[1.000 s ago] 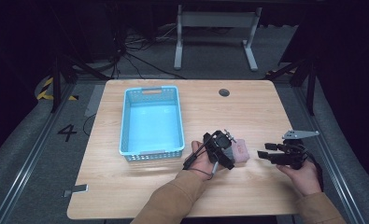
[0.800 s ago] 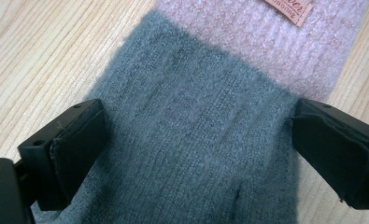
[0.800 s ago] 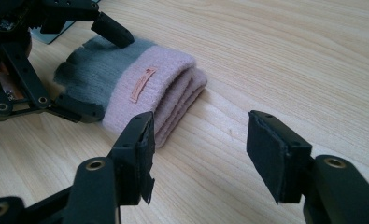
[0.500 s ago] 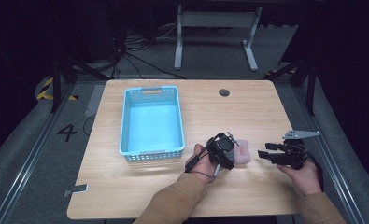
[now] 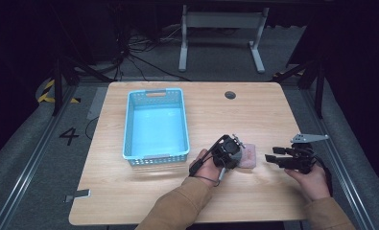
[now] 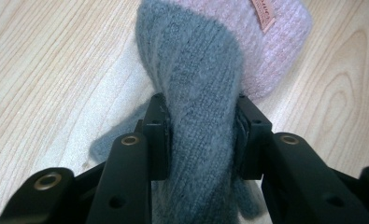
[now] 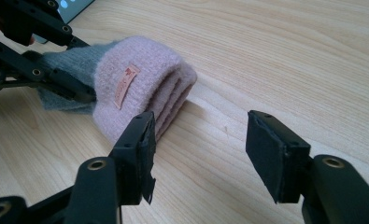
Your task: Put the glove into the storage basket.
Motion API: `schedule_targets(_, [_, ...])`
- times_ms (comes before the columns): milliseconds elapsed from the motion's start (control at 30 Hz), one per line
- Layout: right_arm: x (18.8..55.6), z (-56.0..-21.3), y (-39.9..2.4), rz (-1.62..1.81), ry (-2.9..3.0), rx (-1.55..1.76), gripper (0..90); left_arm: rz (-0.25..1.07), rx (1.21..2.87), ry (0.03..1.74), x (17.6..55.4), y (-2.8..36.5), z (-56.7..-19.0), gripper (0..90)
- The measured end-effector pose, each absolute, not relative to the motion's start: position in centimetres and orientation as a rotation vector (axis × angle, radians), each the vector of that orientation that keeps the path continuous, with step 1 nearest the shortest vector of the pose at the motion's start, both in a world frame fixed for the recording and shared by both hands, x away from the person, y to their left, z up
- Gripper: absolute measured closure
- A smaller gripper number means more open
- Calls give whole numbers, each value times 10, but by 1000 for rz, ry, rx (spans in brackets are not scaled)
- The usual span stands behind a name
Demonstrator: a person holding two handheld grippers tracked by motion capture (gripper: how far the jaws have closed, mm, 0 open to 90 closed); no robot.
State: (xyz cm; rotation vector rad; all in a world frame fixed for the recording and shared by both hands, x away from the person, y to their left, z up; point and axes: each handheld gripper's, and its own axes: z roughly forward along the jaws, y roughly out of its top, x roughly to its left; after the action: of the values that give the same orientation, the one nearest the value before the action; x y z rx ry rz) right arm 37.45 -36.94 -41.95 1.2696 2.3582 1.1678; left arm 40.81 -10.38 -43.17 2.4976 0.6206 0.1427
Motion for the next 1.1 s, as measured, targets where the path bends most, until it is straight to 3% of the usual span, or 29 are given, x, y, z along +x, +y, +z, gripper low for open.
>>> schedule_targets(767, [382, -419, -362, 1174, 2376, 1245, 431, 115, 2436, 585, 397, -76, -379, 649])
schedule_targets(1100, [387, -422, -358, 1160, 2391, 1238, 430, 153, 2384, 604, 399, -44, -352, 648])
